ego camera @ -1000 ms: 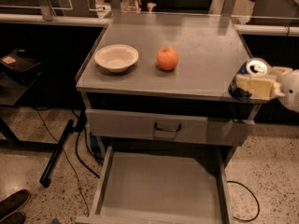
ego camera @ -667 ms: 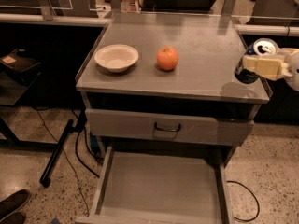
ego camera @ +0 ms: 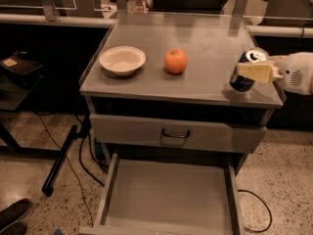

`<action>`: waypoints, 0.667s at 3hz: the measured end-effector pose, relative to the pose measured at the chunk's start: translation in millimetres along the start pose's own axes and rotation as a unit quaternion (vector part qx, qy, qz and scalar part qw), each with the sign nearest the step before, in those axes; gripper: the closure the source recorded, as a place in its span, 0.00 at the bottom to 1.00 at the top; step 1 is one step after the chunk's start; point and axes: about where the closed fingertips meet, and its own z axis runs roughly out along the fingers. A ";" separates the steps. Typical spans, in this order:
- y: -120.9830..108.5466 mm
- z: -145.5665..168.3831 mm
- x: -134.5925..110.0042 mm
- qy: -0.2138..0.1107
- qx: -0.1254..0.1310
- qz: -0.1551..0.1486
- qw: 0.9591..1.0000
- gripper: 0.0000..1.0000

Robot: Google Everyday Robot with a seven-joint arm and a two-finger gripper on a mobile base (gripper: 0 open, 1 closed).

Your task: Pick pepsi can from middle drawer and place on counter

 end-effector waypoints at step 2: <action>11.4 63.7 -0.1 0.066 -0.091 -0.015 0.994 1.00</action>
Offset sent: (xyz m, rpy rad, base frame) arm 0.0592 0.0679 -0.0256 -0.0696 0.1713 0.3032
